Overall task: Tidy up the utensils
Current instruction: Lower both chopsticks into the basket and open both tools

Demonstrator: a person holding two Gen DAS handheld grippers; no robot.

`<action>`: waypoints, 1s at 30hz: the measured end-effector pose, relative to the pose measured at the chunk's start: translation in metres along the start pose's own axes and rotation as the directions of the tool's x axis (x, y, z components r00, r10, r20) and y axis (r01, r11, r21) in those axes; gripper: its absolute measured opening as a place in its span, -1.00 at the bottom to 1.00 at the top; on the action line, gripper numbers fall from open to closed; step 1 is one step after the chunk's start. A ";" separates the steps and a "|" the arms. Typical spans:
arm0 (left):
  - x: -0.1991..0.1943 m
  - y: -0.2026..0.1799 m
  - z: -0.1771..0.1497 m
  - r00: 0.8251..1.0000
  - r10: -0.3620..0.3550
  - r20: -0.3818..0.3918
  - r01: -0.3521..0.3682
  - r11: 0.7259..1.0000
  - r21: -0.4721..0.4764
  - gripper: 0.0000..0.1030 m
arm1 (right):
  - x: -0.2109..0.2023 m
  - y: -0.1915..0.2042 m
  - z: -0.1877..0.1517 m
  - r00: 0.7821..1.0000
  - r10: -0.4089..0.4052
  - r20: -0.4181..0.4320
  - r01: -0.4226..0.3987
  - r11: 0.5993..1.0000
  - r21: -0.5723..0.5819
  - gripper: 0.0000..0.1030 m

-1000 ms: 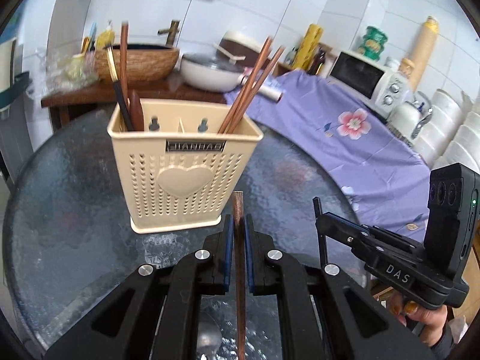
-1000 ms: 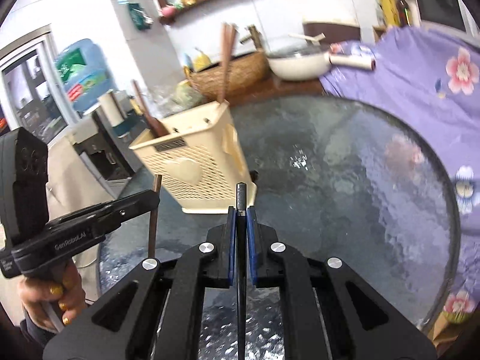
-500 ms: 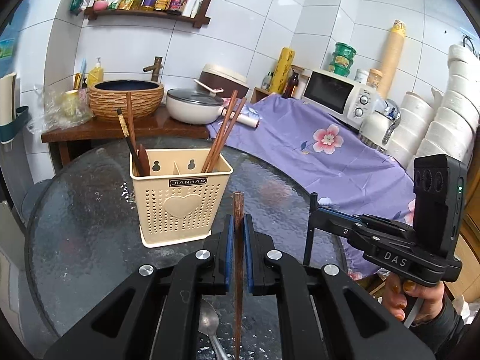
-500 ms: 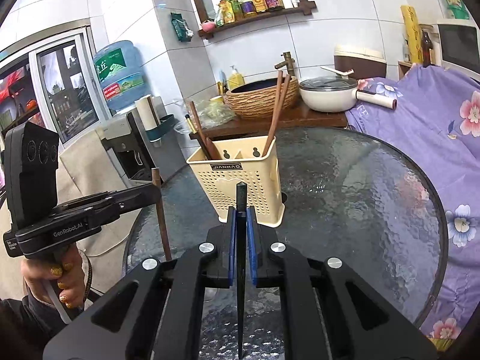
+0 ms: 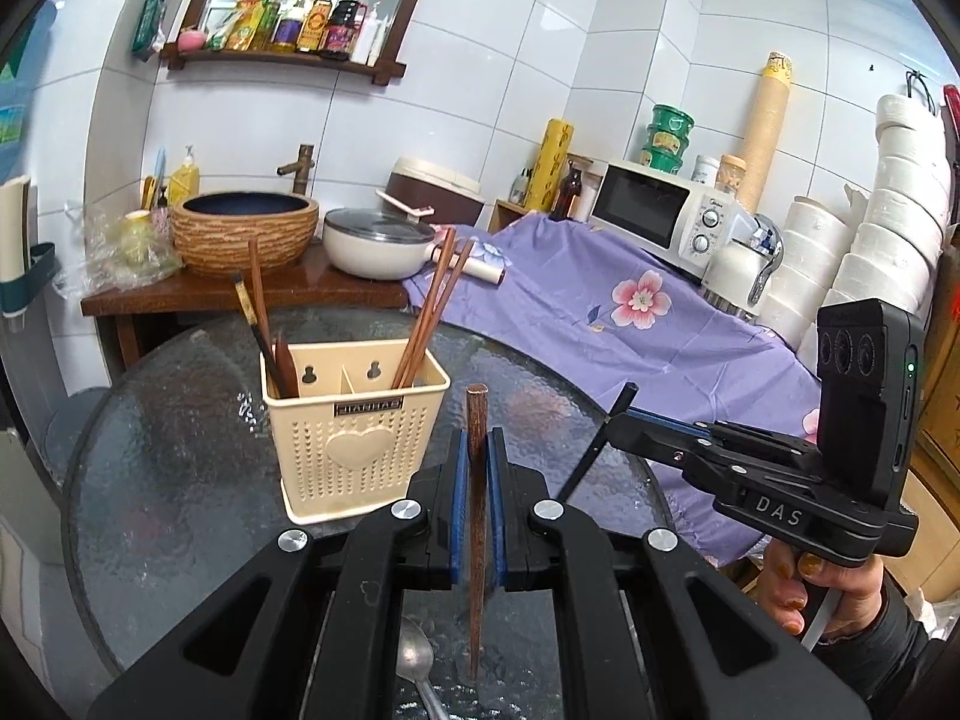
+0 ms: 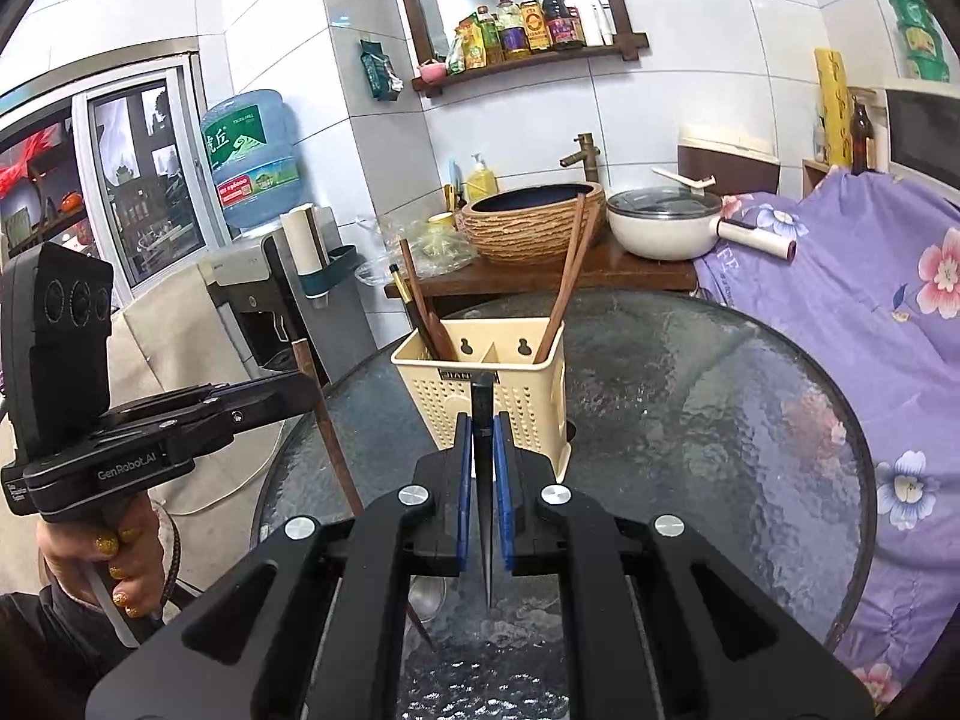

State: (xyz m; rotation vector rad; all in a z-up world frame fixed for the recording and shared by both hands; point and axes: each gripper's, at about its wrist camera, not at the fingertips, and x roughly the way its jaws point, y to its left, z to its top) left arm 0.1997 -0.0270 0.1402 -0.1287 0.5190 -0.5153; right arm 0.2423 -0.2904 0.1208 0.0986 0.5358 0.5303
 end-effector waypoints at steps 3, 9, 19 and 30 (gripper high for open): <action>-0.002 -0.003 0.007 1.000 0.006 0.014 -0.006 1.000 0.012 -0.87 | -0.002 0.002 0.010 1.000 -0.012 0.011 0.013 1.000 -0.018 -0.85; -0.010 -0.004 0.033 0.998 0.023 0.057 -0.025 0.999 0.027 -0.87 | -0.004 0.005 0.040 0.999 -0.041 0.034 0.042 0.998 -0.050 -0.85; -0.031 0.004 0.104 0.981 0.084 0.172 -0.086 0.996 0.004 -0.87 | -0.008 0.004 0.109 0.994 0.005 0.108 -0.004 1.000 -0.015 -0.85; -0.017 0.049 0.164 0.943 0.222 0.247 -0.192 0.972 -0.138 -0.87 | 0.012 0.004 0.169 0.958 -0.055 0.281 0.063 0.998 -0.019 -0.85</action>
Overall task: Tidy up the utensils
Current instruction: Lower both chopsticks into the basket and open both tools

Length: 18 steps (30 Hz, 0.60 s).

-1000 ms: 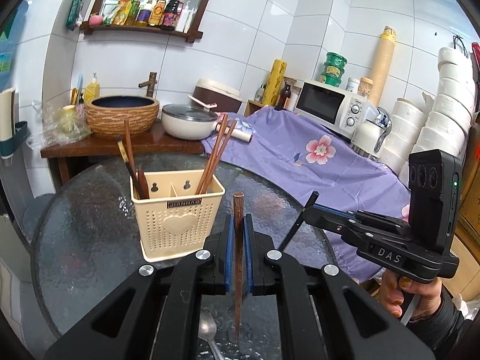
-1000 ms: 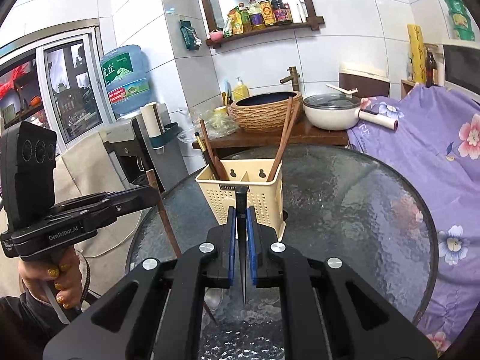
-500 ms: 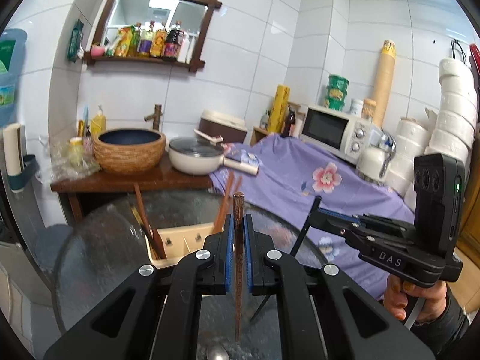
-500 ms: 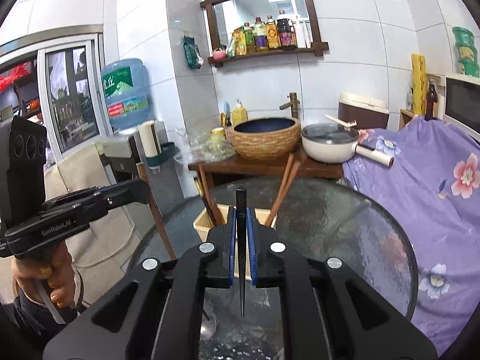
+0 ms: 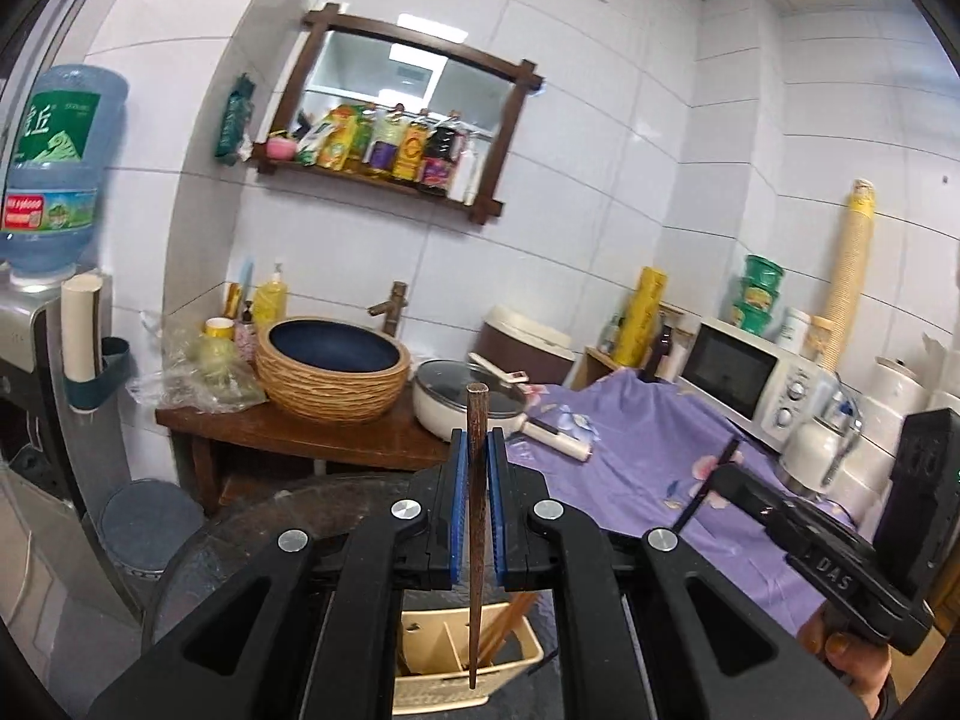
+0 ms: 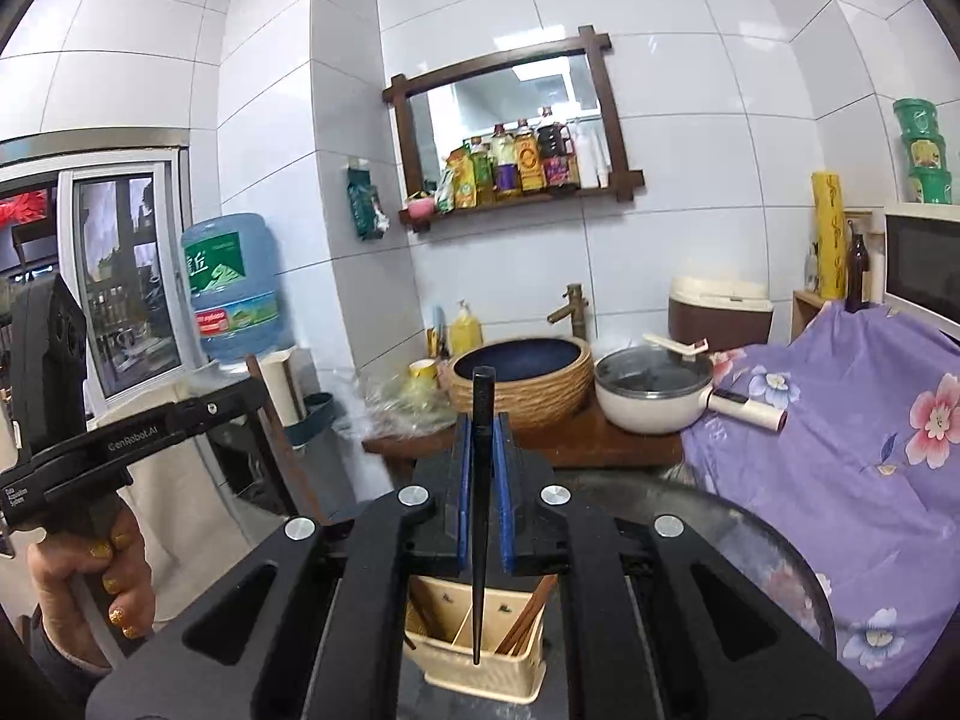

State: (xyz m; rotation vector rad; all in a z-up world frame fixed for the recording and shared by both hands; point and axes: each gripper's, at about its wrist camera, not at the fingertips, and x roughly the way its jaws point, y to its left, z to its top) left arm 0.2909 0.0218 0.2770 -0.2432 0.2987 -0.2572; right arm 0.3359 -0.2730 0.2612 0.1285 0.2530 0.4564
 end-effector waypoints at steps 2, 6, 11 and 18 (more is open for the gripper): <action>0.013 0.007 0.001 0.999 0.037 0.008 -0.037 0.999 -0.012 -0.87 | 0.008 -0.002 -0.001 1.000 -0.011 0.013 0.011 1.000 0.008 -0.85; 0.026 0.008 -0.008 0.997 0.081 0.020 -0.081 0.997 0.014 -0.87 | 0.031 -0.006 -0.017 0.999 -0.037 0.003 0.037 0.999 0.014 -0.85; 0.049 0.006 -0.040 0.994 0.111 -0.020 -0.110 0.992 0.058 -0.87 | 0.056 -0.010 -0.050 0.997 -0.055 -0.052 0.056 0.998 0.017 -0.85; 0.073 0.015 -0.083 0.987 0.134 -0.093 -0.127 0.989 0.074 -0.87 | 0.076 -0.014 -0.085 0.991 -0.064 -0.116 0.066 0.998 0.009 -0.85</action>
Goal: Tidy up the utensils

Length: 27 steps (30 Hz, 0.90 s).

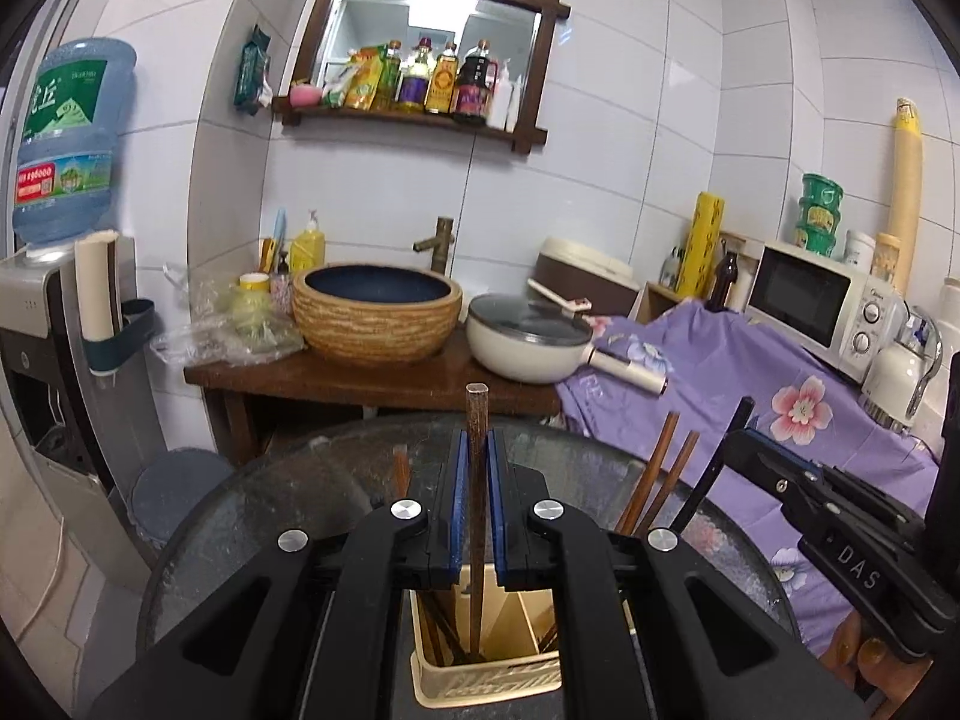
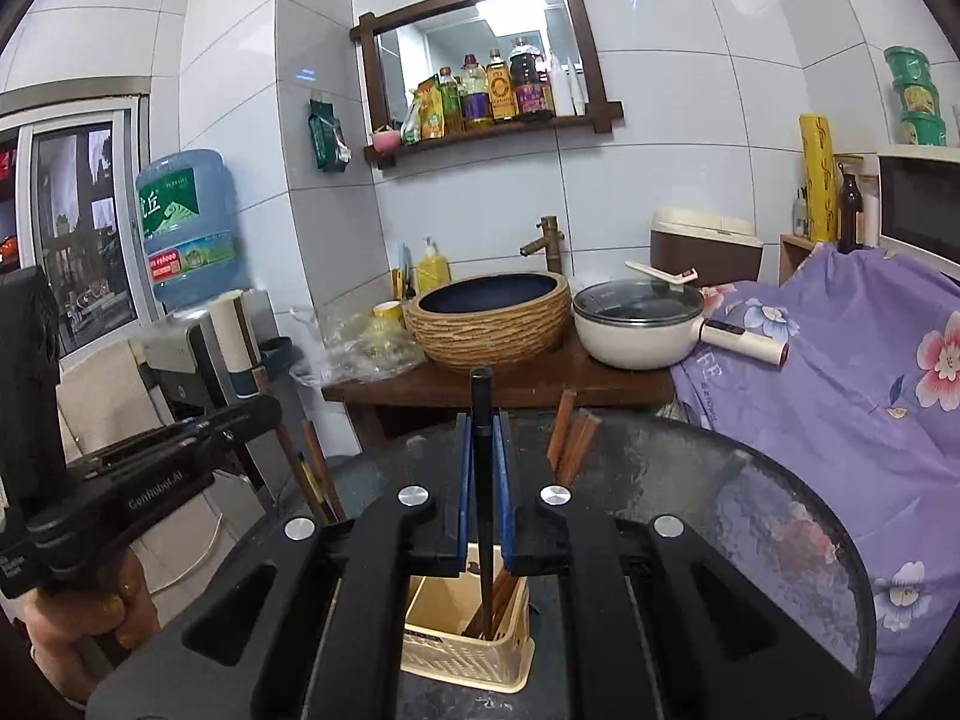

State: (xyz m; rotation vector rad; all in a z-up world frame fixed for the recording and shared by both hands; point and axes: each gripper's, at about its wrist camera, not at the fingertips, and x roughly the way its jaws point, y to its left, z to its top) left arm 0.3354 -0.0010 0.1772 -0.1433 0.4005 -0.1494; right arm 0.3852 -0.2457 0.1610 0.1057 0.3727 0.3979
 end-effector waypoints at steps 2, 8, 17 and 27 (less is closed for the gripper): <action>0.006 0.002 -0.009 1.000 0.004 -0.019 -0.004 1.000 0.000 -0.87 | 0.003 -0.001 -0.005 1.000 0.002 -0.010 -0.002 1.000 0.002 -0.85; 0.018 0.004 -0.027 0.998 0.014 -0.061 -0.013 1.000 0.009 -0.87 | 0.011 -0.003 -0.019 0.999 -0.005 -0.042 0.005 1.000 0.000 -0.85; 0.016 -0.001 -0.042 0.997 -0.012 -0.074 0.015 0.999 0.038 -0.49 | 0.014 -0.007 -0.034 0.998 -0.022 -0.057 0.022 1.000 0.002 -0.84; -0.036 0.013 -0.081 0.998 -0.043 -0.045 0.044 0.999 0.024 0.39 | -0.035 0.011 -0.086 0.990 0.006 -0.139 -0.010 1.000 -0.024 0.03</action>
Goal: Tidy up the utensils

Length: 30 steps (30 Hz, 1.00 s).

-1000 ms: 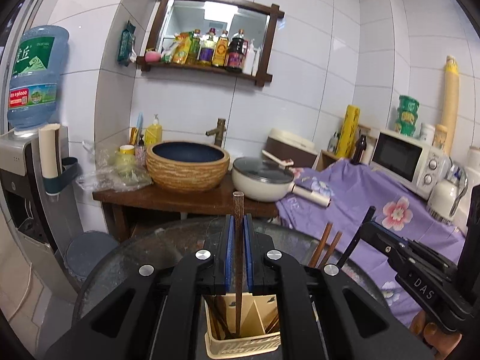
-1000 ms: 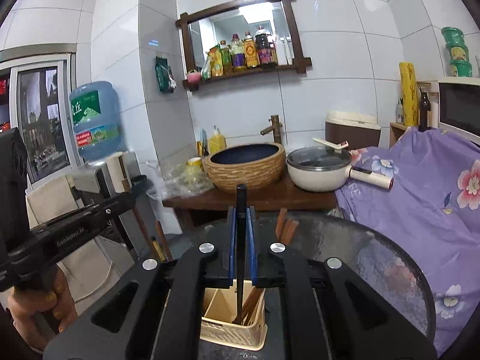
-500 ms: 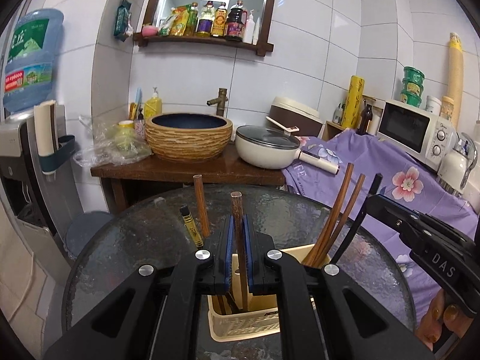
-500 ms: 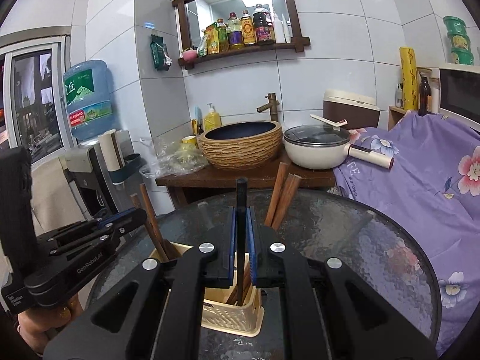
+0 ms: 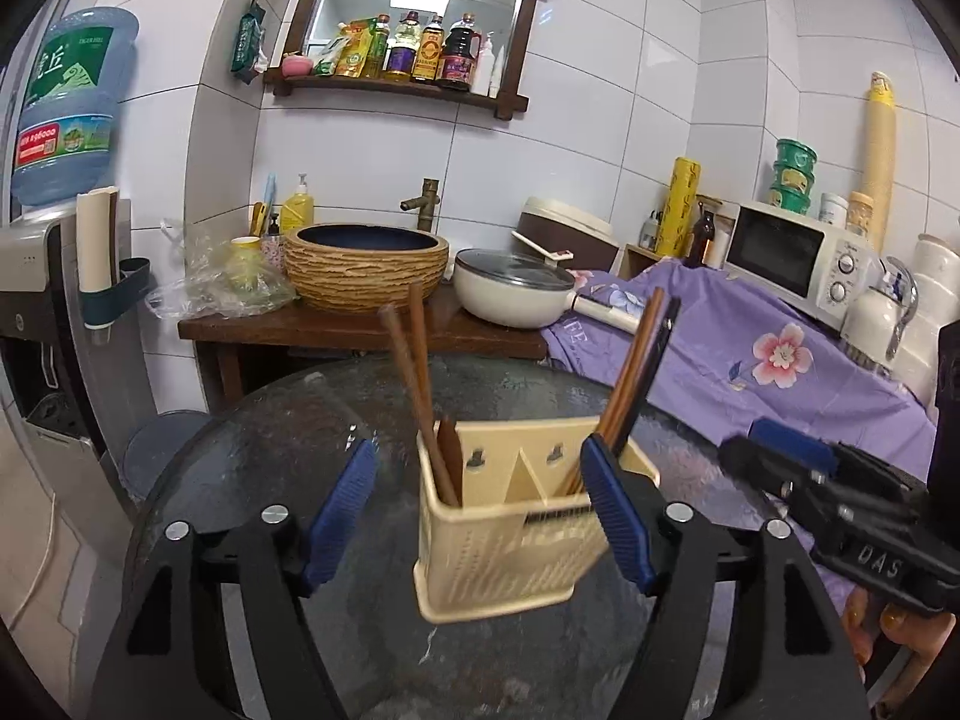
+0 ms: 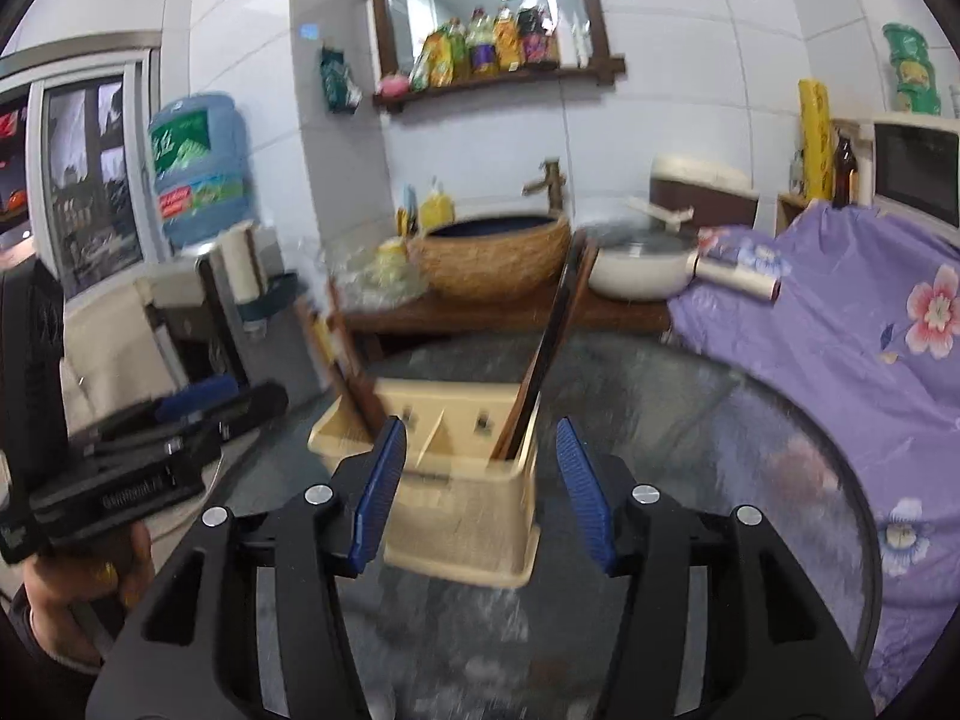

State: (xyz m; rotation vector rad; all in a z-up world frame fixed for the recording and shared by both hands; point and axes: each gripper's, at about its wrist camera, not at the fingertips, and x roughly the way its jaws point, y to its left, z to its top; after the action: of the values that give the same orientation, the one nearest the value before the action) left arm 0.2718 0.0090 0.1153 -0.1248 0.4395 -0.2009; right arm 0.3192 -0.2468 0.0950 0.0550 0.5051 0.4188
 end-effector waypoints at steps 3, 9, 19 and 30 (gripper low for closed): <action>-0.010 0.007 -0.024 0.999 0.011 -0.030 -0.011 1.000 -0.009 0.51 | -0.001 0.011 -0.040 0.994 0.013 -0.108 -0.015 1.000 -0.017 0.03; -0.018 0.032 -0.082 0.989 0.064 -0.133 -0.071 0.996 -0.052 0.52 | -0.003 0.040 -0.129 0.950 0.061 -0.305 -0.072 0.997 -0.022 0.02; -0.031 0.027 -0.139 0.971 0.046 -0.236 -0.063 0.996 -0.068 0.52 | 0.010 0.063 -0.190 0.899 0.121 -0.421 -0.103 0.993 0.065 -0.40; -0.033 0.021 -0.155 0.964 0.023 -0.264 -0.049 0.995 -0.092 0.52 | 0.008 0.067 -0.191 0.909 0.078 -0.410 -0.061 0.997 0.055 -0.83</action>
State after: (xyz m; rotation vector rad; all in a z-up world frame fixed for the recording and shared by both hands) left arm 0.1790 0.0251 -0.0139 -0.1876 0.7160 -0.1606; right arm 0.2086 -0.1920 -0.0659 0.0241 0.9321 0.4927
